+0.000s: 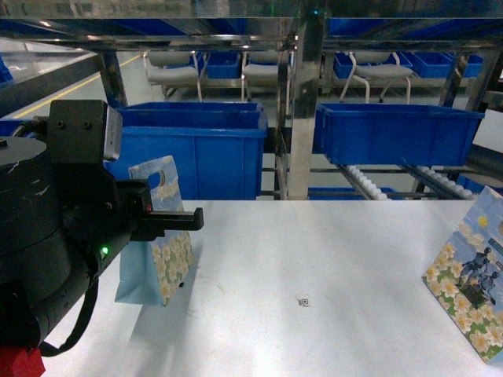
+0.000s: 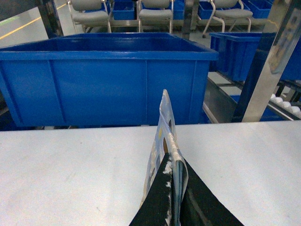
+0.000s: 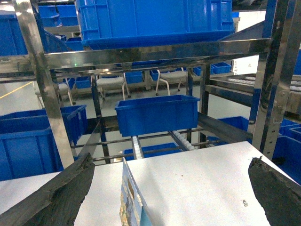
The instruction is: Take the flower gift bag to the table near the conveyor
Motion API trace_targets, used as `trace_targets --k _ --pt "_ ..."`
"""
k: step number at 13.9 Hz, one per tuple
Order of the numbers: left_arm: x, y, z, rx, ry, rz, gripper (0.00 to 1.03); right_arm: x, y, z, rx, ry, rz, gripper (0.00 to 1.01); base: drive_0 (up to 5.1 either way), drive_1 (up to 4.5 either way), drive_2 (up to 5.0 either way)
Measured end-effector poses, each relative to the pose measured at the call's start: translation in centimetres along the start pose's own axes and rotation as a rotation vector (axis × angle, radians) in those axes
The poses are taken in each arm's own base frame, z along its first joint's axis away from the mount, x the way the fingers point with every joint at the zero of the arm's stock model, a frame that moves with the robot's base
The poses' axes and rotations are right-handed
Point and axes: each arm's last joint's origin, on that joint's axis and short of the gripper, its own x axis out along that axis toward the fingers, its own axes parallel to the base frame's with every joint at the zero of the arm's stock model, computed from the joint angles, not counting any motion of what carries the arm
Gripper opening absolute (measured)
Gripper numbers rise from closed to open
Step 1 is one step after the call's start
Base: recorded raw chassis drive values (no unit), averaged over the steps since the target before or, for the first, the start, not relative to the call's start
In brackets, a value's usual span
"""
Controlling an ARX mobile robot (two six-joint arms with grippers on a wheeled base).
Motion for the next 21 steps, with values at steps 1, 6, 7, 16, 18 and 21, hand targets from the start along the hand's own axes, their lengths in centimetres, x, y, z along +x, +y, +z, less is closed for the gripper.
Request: trace_targets --k 1,6,7,16,18,21 --pt "-0.1 -0.3 0.0 0.002 0.0 -0.005 0.02 0.0 0.0 0.0 0.0 0.0 0.0 0.98 0.0 0.0 0.0" --pt "-0.9 -0.9 -0.8 -0.004 0.024 -0.024 0.02 0.0 0.0 0.0 0.0 0.0 0.0 0.98 0.0 0.0 0.0" --pt "-0.9 -1.0 -0.8 -0.006 0.024 -0.017 0.02 0.0 0.0 0.0 0.0 0.0 0.0 0.98 0.0 0.0 0.0" --pt "-5.6 -2.1 -0.7 0.071 0.047 -0.059 0.73 0.0 0.0 0.0 0.0 0.0 0.0 0.98 0.0 0.0 0.0" --pt "-6.7 -2.1 0.7 0.071 0.001 -0.072 0.98 0.0 0.0 0.0 0.0 0.0 0.0 0.98 0.0 0.0 0.0" --pt "-9.4 0.5 1.8 0.1 -0.034 -0.056 0.98 0.0 0.0 0.0 0.0 0.0 0.0 0.98 0.0 0.0 0.0"
